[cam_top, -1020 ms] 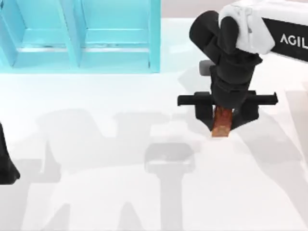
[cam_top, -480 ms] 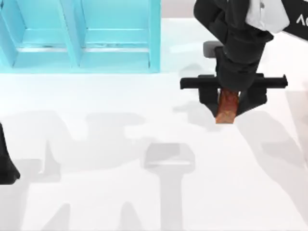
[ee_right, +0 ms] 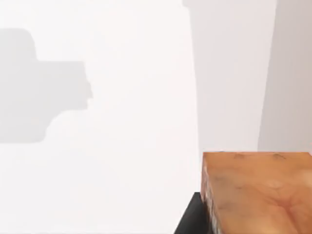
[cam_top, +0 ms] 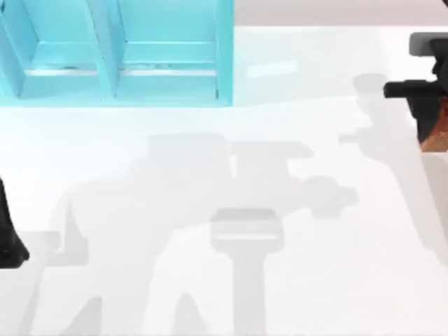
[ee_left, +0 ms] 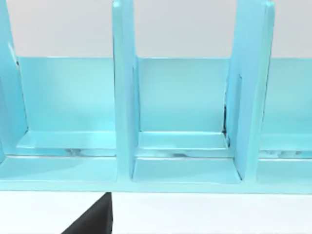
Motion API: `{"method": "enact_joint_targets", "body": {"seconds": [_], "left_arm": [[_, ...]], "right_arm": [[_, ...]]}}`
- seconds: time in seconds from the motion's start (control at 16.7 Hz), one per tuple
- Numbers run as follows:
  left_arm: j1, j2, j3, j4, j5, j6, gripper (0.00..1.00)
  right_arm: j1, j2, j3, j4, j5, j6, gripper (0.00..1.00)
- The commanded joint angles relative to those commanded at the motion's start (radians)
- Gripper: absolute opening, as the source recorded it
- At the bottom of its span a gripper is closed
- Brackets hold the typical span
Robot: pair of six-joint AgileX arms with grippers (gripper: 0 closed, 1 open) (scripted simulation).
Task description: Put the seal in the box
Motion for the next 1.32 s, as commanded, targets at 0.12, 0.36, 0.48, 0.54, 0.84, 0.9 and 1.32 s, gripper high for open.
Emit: {"method": "enact_joint_targets", "body": {"seconds": [0.12, 0.36, 0.48, 0.54, 0.84, 0.9, 1.32], "left_arm": [[0.0, 0.0, 0.0, 0.0, 0.0, 0.0, 1.0], [0.0, 0.0, 0.0, 0.0, 0.0, 0.0, 1.0], [0.0, 0.0, 0.0, 0.0, 0.0, 0.0, 1.0], [0.0, 0.0, 0.0, 0.0, 0.0, 0.0, 1.0], [0.0, 0.0, 0.0, 0.0, 0.0, 0.0, 1.0], [0.0, 0.0, 0.0, 0.0, 0.0, 0.0, 1.0], [0.0, 0.0, 0.0, 0.0, 0.0, 0.0, 1.0]], "right_arm": [[-0.168, -0.031, -0.024, -0.016, 0.001, -0.169, 0.0], [-0.46, -0.103, -0.071, -0.035, 0.002, -0.462, 0.0], [-0.549, -0.136, -0.089, -0.038, 0.0, -0.552, 0.0], [-0.578, -0.148, -0.096, -0.038, -0.001, -0.581, 0.0], [-0.604, -0.162, -0.103, -0.036, -0.002, -0.606, 0.0], [-0.6, -0.157, -0.1, -0.035, -0.001, -0.604, 0.0], [-0.599, -0.144, -0.282, 0.162, -0.002, -0.602, 0.0]]}}
